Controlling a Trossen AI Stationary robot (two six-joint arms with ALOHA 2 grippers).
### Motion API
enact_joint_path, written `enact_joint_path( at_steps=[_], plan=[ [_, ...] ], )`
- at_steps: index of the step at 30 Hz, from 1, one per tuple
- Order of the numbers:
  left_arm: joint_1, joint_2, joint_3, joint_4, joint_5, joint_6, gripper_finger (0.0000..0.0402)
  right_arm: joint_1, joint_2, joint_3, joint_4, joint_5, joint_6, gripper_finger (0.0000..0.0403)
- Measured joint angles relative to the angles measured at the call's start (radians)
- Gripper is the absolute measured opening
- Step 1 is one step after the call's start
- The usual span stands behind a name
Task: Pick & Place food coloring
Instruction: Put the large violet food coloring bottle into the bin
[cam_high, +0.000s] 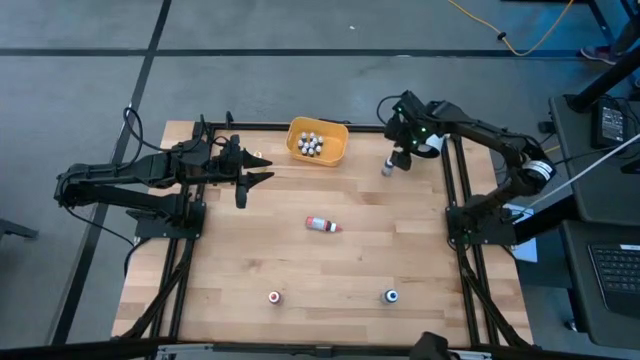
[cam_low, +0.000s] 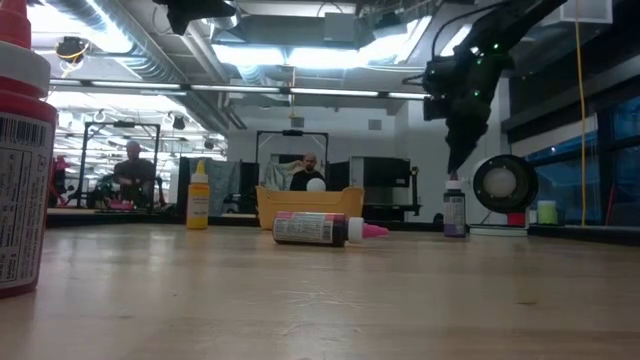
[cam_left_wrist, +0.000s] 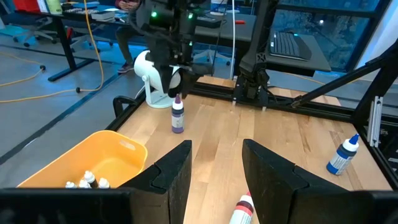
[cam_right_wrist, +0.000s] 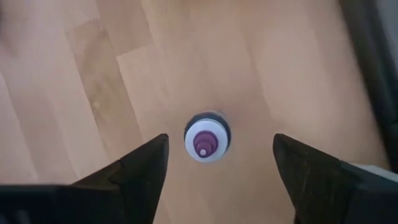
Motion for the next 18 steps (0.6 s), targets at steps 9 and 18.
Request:
enact_joint_path(
  at_steps=[9,18],
  plan=[
    [0.0,0.0,0.0,0.0,0.0,0.0,0.0139,0.008,0.107,-0.001,-0.002,-0.027,0.0,0.0272],
    [0.0,0.0,0.0,0.0,0.0,0.0,0.0139,0.008,0.179,-0.001,0.017,-0.029,-0.002,0.0272]
  ],
)
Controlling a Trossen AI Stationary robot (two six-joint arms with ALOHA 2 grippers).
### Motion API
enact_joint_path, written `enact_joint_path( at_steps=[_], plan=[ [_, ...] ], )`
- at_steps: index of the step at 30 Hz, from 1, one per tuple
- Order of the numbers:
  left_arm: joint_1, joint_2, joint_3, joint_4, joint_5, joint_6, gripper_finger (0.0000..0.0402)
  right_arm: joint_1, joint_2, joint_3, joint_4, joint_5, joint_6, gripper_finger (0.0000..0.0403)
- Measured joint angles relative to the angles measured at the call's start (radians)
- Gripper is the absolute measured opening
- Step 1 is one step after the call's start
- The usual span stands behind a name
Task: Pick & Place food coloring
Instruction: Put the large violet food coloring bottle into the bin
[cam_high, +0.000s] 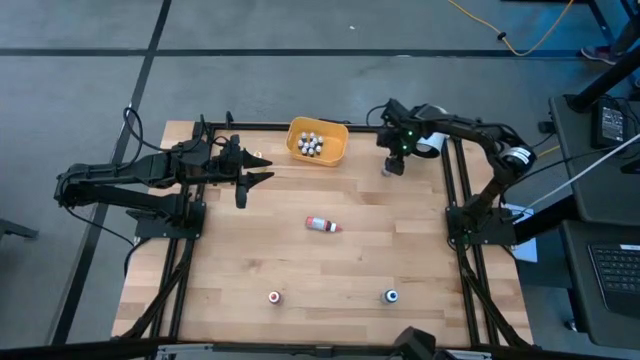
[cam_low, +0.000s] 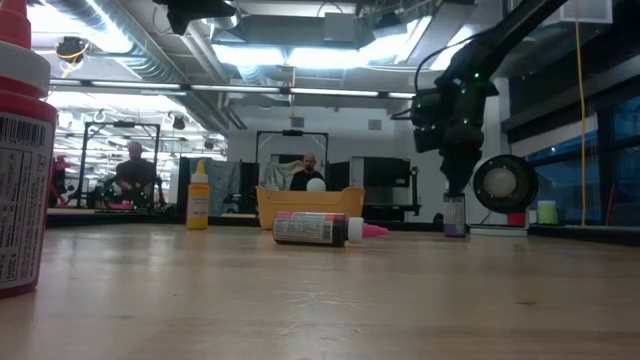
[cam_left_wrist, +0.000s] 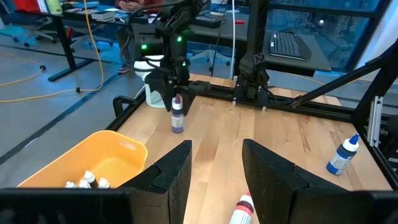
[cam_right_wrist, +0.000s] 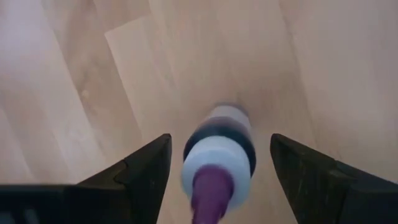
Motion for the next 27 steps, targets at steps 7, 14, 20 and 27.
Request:
enact_joint_path(
  at_steps=[7,14,20,27],
  plan=[
    [0.0,0.0,0.0,0.0,0.0,0.0,0.0139,0.0,0.028,0.0,0.017,0.0,-0.002,0.0259],
    [0.0,0.0,0.0,0.0,0.0,0.0,0.0139,0.0,0.028,0.0,0.013,0.0,-0.002,0.0191],
    [0.0,0.0,0.0,0.0,0.0,0.0,0.0139,0.0,0.027,0.0,0.011,0.0,-0.002,0.0153],
    [0.0,0.0,0.0,0.0,0.0,0.0,0.0139,0.0,0.018,0.0,0.004,0.0,-0.001,0.017]
  ],
)
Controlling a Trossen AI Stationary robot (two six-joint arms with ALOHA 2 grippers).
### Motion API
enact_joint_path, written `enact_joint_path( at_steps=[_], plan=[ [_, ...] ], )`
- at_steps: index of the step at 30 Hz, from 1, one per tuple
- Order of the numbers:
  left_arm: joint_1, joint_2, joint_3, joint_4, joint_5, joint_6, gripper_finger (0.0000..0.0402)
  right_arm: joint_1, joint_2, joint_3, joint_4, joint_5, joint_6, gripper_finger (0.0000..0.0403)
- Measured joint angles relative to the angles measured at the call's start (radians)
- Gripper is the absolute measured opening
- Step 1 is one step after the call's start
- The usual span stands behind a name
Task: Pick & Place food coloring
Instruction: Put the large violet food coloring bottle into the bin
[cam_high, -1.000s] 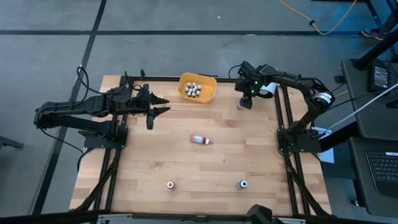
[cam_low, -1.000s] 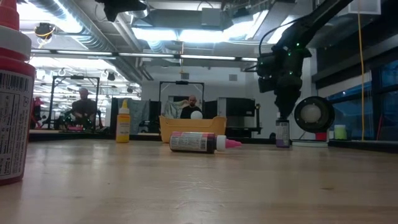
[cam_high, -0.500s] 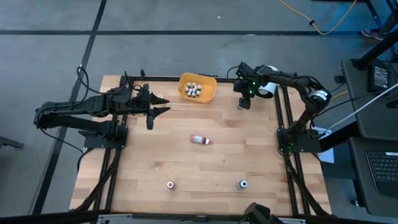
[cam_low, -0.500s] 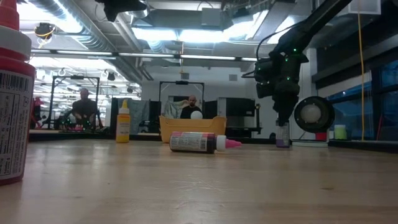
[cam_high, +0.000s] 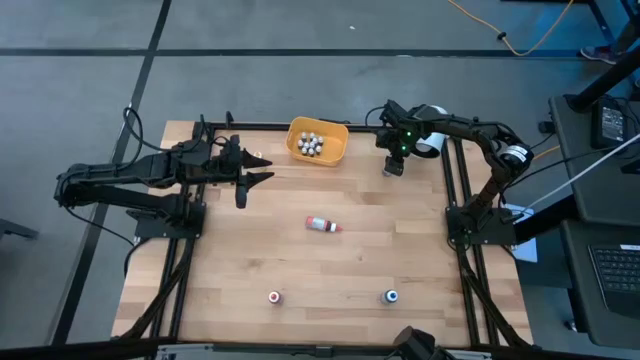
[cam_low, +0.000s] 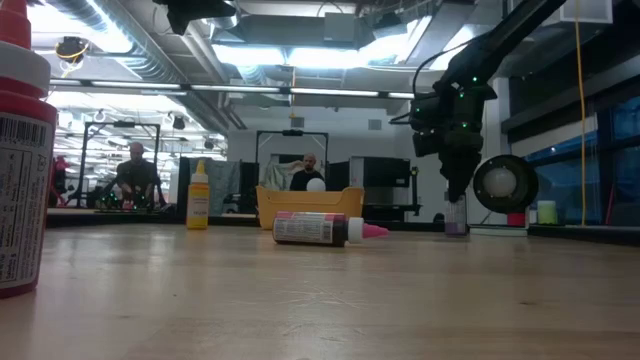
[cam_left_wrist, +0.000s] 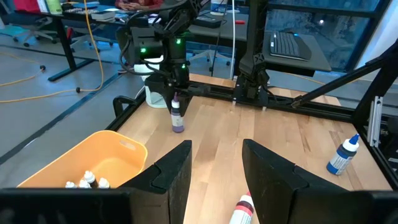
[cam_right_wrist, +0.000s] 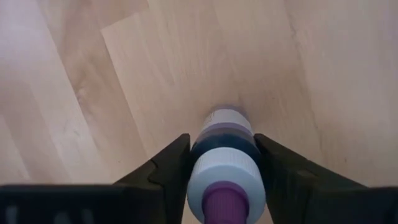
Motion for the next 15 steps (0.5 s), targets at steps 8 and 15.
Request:
enact_joint_path(
  at_steps=[8,15],
  plan=[
    [0.0,0.0,0.0,0.0,0.0,0.0,0.0139,0.0,-0.053,0.217,-0.226,0.008,0.0,0.0152],
    [0.0,0.0,0.0,0.0,0.0,0.0,0.0139,0.009,-0.054,0.55,-0.438,0.107,0.0,0.0161]
  ],
)
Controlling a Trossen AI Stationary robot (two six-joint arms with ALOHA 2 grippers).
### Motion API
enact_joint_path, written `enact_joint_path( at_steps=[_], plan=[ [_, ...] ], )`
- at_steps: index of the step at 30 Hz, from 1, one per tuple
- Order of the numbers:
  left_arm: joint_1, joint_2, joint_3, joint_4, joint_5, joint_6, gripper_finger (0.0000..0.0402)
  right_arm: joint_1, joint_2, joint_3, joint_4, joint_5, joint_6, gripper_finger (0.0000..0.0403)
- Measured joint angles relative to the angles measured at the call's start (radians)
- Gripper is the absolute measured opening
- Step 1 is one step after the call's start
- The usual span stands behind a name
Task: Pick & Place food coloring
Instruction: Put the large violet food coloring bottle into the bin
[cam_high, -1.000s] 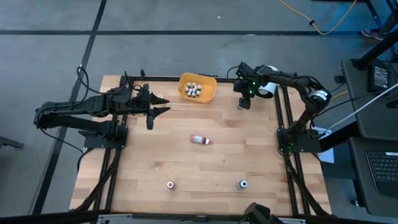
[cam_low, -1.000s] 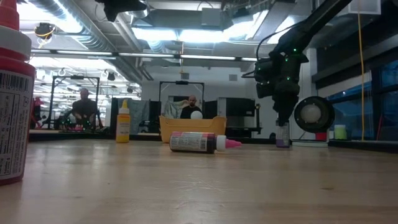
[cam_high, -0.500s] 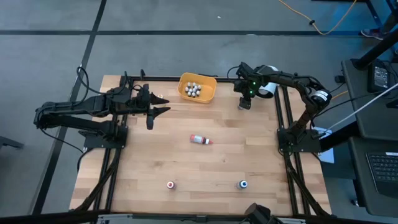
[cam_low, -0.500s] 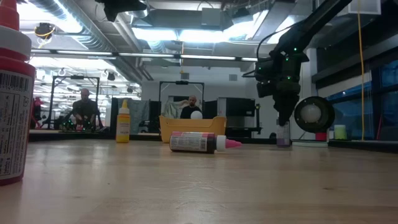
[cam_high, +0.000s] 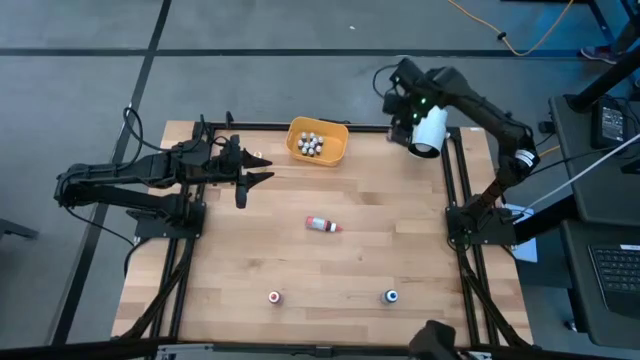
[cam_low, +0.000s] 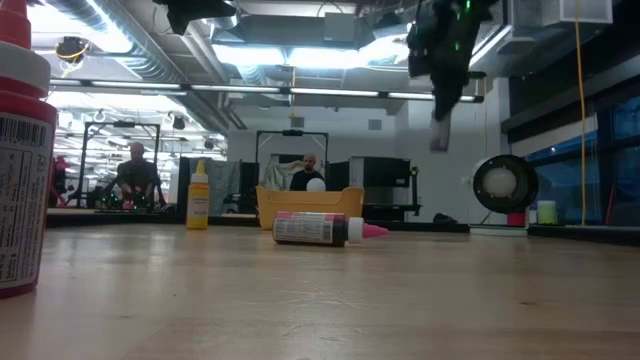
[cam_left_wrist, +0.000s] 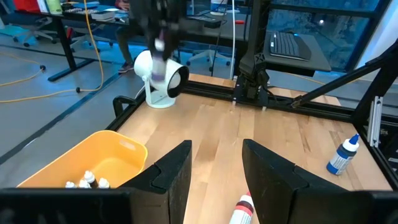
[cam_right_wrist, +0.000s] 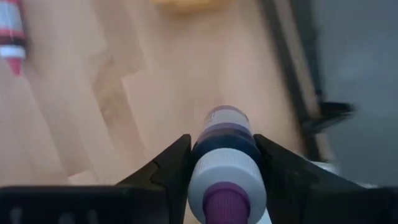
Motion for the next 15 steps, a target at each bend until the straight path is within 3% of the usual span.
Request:
enact_joint_path(
  at_steps=[6,15],
  plan=[
    [0.0,0.0,0.0,0.0,0.0,0.0,0.0139,0.006,-0.001,0.167,-0.039,0.014,0.003,0.0151],
    [0.0,0.0,0.0,0.0,0.0,0.0,0.0139,0.053,0.025,0.19,-0.007,0.044,0.007,0.0157]
  ],
)
